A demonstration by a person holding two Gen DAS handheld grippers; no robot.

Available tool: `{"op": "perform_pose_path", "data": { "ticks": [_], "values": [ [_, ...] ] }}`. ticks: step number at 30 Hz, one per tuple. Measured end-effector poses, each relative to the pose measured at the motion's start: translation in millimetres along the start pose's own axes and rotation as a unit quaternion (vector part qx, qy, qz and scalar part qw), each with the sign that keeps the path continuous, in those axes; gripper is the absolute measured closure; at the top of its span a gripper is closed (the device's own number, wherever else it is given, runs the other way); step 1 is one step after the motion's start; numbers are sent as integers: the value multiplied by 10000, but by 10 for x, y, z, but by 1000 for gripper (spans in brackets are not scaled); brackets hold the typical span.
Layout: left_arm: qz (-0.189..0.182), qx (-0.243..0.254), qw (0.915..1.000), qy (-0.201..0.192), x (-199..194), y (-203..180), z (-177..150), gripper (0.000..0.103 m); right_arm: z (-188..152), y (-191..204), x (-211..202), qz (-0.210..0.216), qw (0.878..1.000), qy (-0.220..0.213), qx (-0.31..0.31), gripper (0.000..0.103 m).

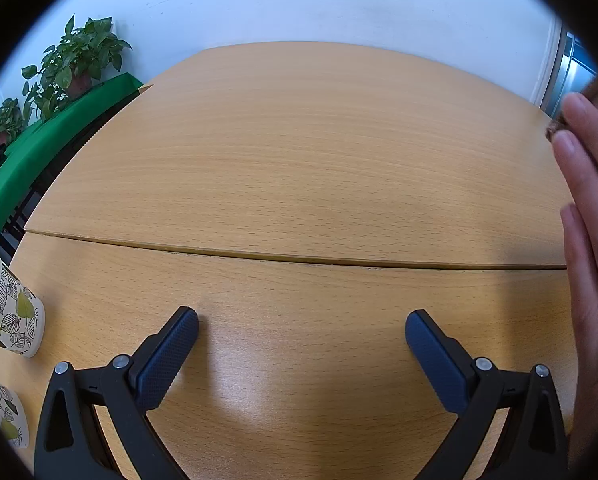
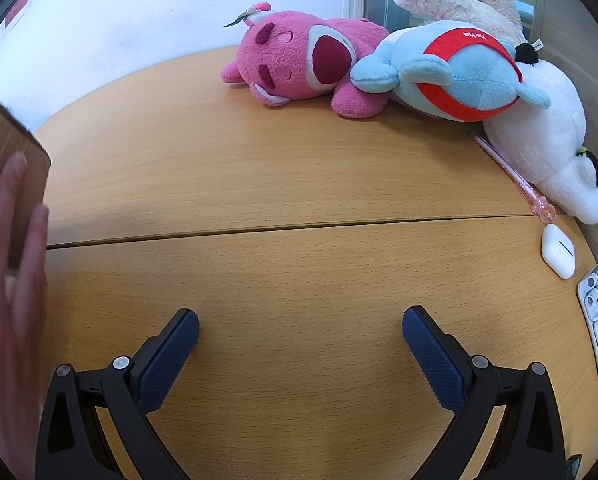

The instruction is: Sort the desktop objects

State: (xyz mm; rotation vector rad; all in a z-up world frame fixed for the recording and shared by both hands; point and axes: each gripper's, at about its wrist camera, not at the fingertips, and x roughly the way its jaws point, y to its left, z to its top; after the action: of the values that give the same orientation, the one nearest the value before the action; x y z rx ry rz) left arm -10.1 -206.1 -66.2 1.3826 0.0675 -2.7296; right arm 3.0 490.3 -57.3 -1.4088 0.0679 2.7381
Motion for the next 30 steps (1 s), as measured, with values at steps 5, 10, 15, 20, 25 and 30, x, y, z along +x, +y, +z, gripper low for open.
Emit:
{"op": "perform_pose_path", "data": {
  "ticks": [5, 10, 15, 20, 25, 30],
  "values": [
    [-1, 1, 10000, 0, -16, -3, -6, 0, 7, -15, 27, 1, 10000, 8, 1, 0],
    [-3, 3, 10000, 2, -16, 2, -3, 0, 6, -25, 33, 3, 10000, 10, 3, 0],
    [-4, 5, 10000, 4, -15, 5, 0, 0, 0, -20, 28, 2, 10000, 8, 3, 0],
    [-5, 7, 10000, 5, -24, 5, -2, 0, 5, -28, 44, 2, 10000, 8, 3, 0],
    [-5, 11, 10000, 6, -23, 9, 0, 0, 8, -29, 55, 1, 10000, 10, 4, 0],
    [-7, 12, 10000, 6, -22, 11, 0, 0, 2, -21, 52, -2, 10000, 7, 5, 0]
  ]
}}
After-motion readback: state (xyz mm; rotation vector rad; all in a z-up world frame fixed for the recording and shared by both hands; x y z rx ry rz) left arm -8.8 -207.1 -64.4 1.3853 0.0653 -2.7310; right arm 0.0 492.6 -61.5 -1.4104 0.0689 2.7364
